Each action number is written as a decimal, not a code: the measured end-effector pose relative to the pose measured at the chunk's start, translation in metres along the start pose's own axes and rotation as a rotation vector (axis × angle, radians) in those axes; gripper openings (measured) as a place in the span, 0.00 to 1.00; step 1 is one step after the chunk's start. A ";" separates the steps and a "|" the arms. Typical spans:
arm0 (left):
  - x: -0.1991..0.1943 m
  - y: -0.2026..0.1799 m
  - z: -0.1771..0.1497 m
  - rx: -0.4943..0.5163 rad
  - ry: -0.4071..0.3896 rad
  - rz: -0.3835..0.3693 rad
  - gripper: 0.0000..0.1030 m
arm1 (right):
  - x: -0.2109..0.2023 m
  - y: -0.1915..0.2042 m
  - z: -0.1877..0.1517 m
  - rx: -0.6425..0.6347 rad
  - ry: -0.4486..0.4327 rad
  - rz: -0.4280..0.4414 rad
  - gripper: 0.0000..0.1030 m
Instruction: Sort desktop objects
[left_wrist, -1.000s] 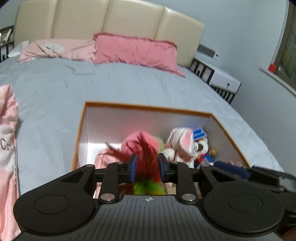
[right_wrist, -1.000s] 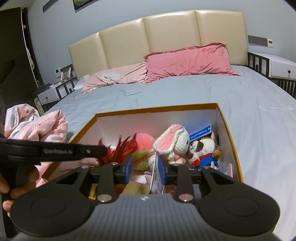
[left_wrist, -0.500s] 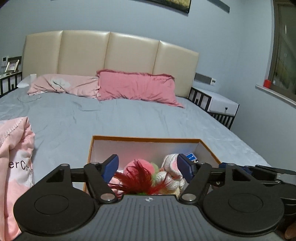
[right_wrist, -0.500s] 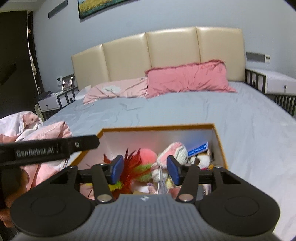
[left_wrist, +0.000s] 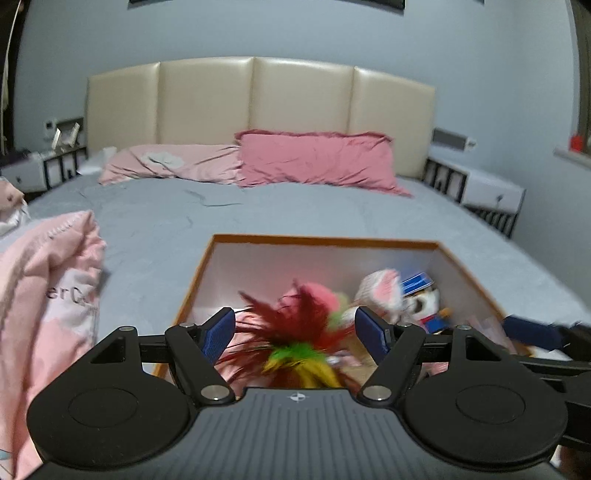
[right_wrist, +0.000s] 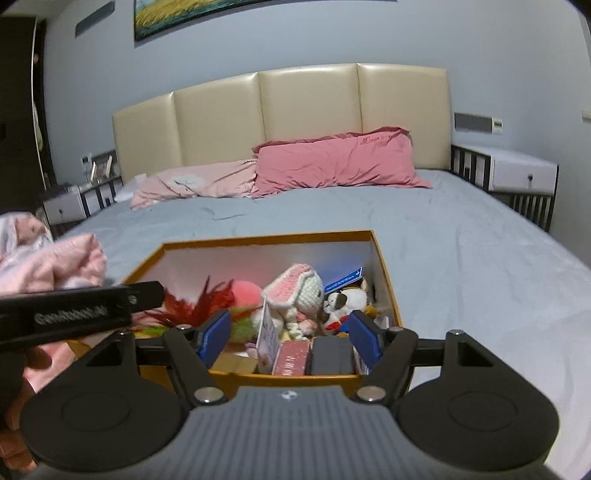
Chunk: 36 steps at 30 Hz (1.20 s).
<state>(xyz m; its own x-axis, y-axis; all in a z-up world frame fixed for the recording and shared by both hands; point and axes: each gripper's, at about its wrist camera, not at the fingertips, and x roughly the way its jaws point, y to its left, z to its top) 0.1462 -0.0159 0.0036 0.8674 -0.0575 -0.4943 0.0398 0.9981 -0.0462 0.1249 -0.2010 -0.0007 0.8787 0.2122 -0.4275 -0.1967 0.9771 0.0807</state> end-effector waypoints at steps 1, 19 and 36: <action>0.003 -0.001 -0.003 0.010 0.009 0.004 0.82 | 0.003 -0.001 -0.002 0.003 0.004 0.003 0.73; 0.036 0.006 -0.017 0.017 0.175 0.055 0.84 | 0.037 0.008 -0.016 -0.045 0.042 -0.094 0.83; 0.038 0.007 -0.017 0.020 0.174 0.074 0.84 | 0.043 0.007 -0.016 -0.037 0.049 -0.093 0.84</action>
<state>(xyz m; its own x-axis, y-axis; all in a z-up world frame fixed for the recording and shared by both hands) 0.1712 -0.0110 -0.0302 0.7694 0.0155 -0.6386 -0.0097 0.9999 0.0126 0.1542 -0.1852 -0.0329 0.8719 0.1188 -0.4751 -0.1318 0.9913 0.0061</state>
